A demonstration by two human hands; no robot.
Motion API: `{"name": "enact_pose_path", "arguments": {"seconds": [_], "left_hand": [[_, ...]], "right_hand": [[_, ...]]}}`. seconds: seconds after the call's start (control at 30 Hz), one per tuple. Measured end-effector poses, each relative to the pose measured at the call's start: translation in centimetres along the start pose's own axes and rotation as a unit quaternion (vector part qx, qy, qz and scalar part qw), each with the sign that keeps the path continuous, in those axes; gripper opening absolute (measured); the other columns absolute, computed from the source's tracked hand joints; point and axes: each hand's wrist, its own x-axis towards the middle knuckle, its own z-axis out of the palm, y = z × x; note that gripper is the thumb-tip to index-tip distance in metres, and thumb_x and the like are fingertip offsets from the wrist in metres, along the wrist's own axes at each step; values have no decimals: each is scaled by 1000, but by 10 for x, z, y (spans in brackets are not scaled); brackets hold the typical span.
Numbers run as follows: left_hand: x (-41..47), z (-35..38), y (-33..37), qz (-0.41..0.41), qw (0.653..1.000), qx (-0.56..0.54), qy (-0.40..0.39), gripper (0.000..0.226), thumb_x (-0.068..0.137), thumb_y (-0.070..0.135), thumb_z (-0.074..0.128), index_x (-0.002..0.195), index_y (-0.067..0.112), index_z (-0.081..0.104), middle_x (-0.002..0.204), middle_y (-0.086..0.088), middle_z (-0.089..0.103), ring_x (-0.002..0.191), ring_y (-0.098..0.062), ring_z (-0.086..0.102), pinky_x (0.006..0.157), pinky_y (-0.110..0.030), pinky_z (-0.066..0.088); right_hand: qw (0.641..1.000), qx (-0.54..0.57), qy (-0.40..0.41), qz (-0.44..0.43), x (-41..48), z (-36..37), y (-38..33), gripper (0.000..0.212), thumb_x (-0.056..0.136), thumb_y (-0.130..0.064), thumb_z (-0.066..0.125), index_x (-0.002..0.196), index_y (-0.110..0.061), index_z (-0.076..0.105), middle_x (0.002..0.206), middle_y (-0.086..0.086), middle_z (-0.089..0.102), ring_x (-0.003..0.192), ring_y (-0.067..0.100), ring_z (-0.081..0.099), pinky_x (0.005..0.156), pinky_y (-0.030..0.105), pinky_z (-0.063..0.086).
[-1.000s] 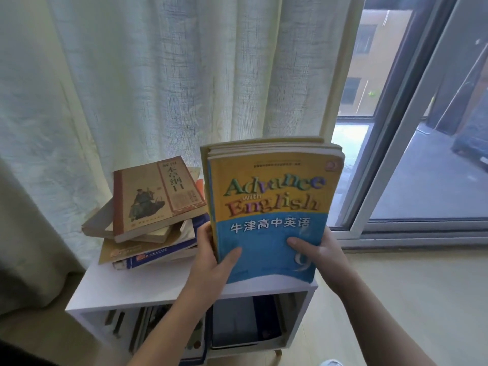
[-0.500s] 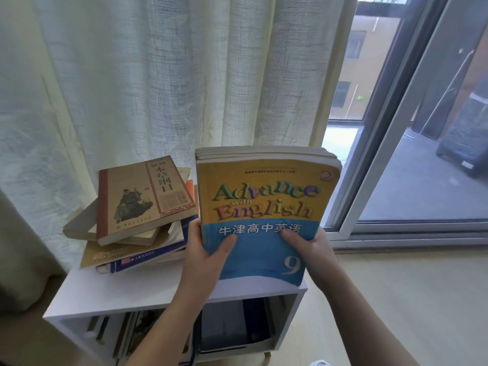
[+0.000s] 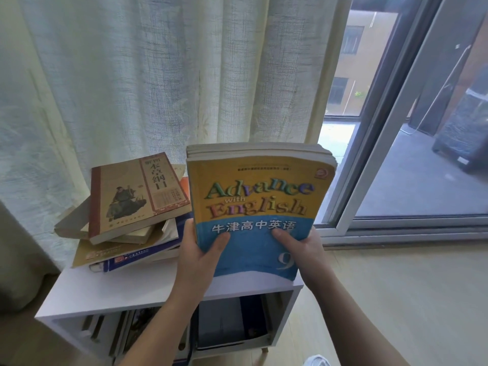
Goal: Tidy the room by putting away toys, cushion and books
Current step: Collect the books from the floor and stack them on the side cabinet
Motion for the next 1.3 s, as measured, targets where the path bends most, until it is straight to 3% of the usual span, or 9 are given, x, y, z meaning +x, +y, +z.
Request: {"name": "enact_pose_path", "arguments": {"seconds": [0.47, 0.6, 0.77, 1.0, 1.13, 1.23, 1.3], "left_hand": [[1, 4, -6, -4, 1000, 8, 7, 53, 63, 39, 78, 108, 28, 53, 102, 12, 69, 93, -7, 67, 68, -21, 55], [1, 2, -11, -10, 1000, 21, 11, 57, 58, 46, 77, 108, 30, 54, 102, 14, 69, 94, -8, 67, 70, -23, 55], [-3, -1, -8, 5, 999, 51, 20, 53, 58, 49, 76, 104, 32, 56, 100, 14, 69, 91, -7, 67, 68, -24, 56], [-38, -15, 17, -1, 991, 127, 31, 41, 65, 48, 78, 97, 35, 56, 94, 14, 69, 85, -5, 67, 65, -29, 57], [-87, -28, 23, -57, 987, 140, 55, 30, 74, 37, 77, 96, 31, 57, 92, 10, 70, 81, -7, 68, 63, -29, 56], [-125, -41, 24, -110, 982, 139, 59, 35, 74, 41, 78, 100, 26, 59, 96, 7, 72, 84, -12, 70, 68, -39, 59], [-151, -50, 23, -126, 977, 155, 69, 29, 78, 35, 76, 100, 24, 60, 96, 6, 71, 83, -12, 70, 68, -37, 58]], "right_hand": [[999, -39, 12, 12, 3, -8, 11, 26, 80, -4, 73, 100, -19, 65, 92, -9, 76, 87, 13, 72, 70, 25, 58], [998, -58, -1, 26, 1, -7, 17, 33, 79, -9, 76, 108, -20, 63, 100, -7, 74, 94, 16, 70, 77, 34, 59], [997, -70, 13, 11, -6, -2, 13, 29, 79, -11, 76, 103, -22, 64, 96, -13, 74, 90, 9, 71, 68, 24, 58], [997, -70, 11, 17, -48, 3, 3, 23, 79, -9, 76, 97, -18, 65, 88, -12, 75, 82, 10, 72, 61, 21, 56], [996, -76, 0, 48, -95, 10, 5, 26, 78, -13, 78, 100, -15, 66, 93, -6, 76, 85, 14, 73, 66, 27, 59], [994, -78, -11, 74, -129, 14, 11, 21, 78, -10, 78, 97, -13, 67, 85, -9, 76, 78, 11, 73, 60, 22, 56], [992, -75, -16, 99, -153, 17, 20, 22, 79, -9, 77, 98, -11, 68, 82, -9, 76, 74, 9, 72, 58, 19, 54]]}}
